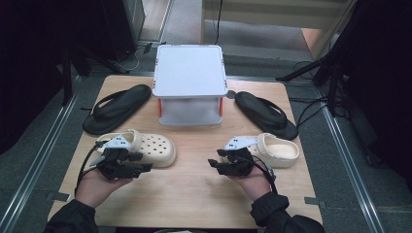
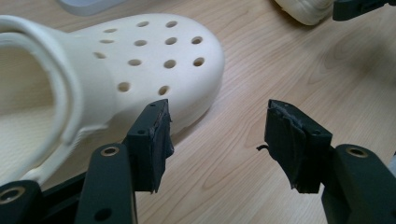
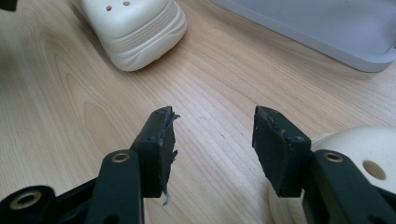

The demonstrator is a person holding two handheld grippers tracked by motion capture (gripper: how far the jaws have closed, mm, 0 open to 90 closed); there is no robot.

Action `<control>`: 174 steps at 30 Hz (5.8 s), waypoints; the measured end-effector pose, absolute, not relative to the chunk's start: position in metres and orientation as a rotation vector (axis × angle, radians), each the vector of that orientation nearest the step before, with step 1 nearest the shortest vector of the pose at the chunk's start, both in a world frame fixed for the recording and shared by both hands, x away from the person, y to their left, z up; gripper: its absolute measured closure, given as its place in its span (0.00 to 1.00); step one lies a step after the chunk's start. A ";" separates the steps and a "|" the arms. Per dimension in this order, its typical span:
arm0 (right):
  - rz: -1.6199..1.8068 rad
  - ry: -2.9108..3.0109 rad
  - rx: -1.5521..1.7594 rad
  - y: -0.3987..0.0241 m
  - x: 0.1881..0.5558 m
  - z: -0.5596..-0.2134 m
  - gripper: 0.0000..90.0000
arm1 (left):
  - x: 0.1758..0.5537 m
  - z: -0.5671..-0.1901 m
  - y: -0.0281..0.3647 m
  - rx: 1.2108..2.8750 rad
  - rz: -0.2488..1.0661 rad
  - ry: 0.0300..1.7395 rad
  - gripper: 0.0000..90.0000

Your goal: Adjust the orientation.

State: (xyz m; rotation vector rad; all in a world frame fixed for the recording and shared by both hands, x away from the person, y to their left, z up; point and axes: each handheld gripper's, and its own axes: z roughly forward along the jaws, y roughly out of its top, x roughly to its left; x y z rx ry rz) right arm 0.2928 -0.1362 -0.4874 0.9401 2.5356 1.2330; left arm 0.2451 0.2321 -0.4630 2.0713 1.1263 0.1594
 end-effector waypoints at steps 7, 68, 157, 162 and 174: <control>1.227 2.556 0.918 -0.129 0.296 -0.488 0.54 | 0.242 -0.458 0.246 2.050 0.188 1.157 0.45; 1.165 2.515 0.961 -0.142 0.281 -0.491 0.55 | 0.320 -0.462 0.252 2.110 0.088 1.257 0.78; 1.271 2.507 0.967 -0.134 0.275 -0.484 0.69 | 0.343 -0.451 0.205 2.171 0.034 1.078 0.87; 1.303 2.513 0.982 -0.129 0.273 -0.482 0.78 | 0.353 -0.460 0.220 2.159 0.056 1.101 0.96; 1.340 2.528 1.003 -0.112 0.264 -0.482 1.00 | 0.367 -0.482 0.234 2.196 0.086 1.073 1.00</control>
